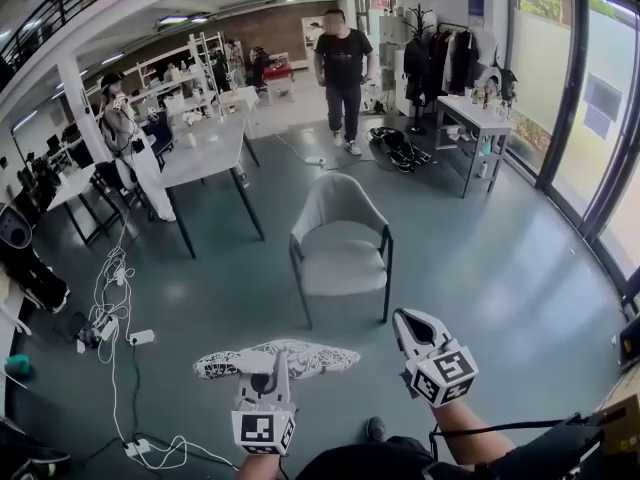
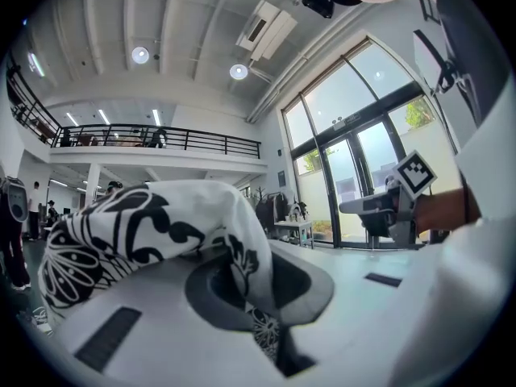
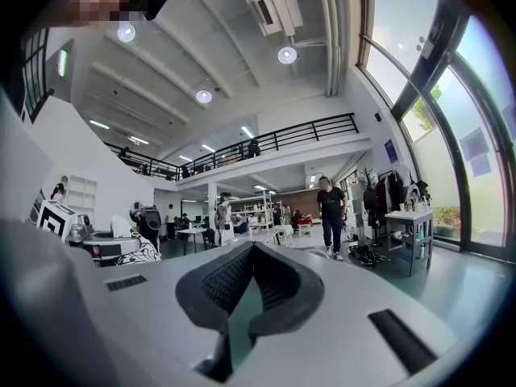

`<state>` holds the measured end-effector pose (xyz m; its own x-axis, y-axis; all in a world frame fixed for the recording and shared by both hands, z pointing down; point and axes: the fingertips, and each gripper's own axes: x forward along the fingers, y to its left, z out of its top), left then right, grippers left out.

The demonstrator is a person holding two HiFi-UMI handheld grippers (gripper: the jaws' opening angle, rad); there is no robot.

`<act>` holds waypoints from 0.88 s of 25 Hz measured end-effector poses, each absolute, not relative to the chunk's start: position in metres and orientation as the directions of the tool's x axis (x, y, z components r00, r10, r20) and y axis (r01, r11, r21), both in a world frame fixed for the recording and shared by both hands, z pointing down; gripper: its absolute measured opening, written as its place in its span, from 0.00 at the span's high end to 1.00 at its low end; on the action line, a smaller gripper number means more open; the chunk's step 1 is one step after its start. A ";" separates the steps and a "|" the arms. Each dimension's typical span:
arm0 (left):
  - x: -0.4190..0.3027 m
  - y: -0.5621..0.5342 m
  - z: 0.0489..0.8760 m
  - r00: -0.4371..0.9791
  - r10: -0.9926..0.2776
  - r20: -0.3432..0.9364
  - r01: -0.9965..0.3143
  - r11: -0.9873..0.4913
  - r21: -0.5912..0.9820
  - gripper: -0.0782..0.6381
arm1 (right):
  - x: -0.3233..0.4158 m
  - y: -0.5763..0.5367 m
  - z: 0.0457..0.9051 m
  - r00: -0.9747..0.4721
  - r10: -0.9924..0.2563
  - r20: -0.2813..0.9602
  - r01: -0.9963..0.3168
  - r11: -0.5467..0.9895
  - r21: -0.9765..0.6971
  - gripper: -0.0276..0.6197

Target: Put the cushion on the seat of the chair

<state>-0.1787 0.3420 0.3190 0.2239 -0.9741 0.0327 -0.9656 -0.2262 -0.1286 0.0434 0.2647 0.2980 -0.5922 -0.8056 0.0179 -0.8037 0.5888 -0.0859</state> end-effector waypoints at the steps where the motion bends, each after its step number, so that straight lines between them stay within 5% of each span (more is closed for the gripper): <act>1: -0.176 0.334 0.318 0.225 -0.974 0.034 -0.965 -0.228 -0.131 0.87 | 0.047 0.256 0.298 -0.591 -0.806 0.016 -0.804 0.588 -0.089 0.94; 22: -0.117 0.210 0.330 0.189 -0.977 0.101 -0.966 -0.204 -0.158 0.87 | 0.108 0.130 0.312 -0.624 -0.781 0.012 -0.777 0.618 -0.119 0.94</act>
<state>-0.1172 0.2104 0.3295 0.1894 -0.9767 0.1012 -0.9663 -0.2037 -0.1575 0.1075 0.1301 0.3117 -0.6239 -0.7814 0.0117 -0.7767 0.6184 -0.1192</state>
